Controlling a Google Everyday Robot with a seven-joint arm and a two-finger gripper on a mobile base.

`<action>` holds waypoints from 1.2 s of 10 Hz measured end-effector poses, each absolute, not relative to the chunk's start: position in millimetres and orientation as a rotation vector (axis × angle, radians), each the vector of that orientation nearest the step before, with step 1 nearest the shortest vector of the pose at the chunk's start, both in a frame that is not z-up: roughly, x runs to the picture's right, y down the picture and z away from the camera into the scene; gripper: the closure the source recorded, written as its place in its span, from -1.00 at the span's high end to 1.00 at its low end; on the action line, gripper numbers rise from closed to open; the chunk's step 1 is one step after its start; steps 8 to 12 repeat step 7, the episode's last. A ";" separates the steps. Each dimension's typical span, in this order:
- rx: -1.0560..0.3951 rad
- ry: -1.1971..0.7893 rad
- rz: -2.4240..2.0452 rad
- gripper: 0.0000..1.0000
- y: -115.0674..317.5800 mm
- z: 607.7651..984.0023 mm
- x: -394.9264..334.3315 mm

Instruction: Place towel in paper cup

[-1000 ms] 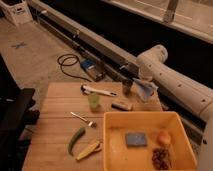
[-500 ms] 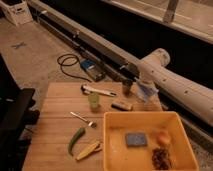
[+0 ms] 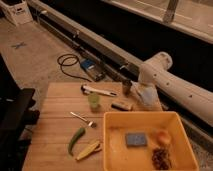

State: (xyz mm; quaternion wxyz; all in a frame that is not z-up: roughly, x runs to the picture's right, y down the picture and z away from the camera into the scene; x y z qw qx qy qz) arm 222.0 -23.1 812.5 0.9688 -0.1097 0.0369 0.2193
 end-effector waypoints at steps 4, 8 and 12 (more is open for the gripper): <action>-0.156 0.076 0.417 0.60 -50.0 791.3 224.8; -0.081 0.086 0.396 0.60 -84.1 748.1 229.1; -0.081 0.086 0.396 0.60 -84.1 748.1 229.1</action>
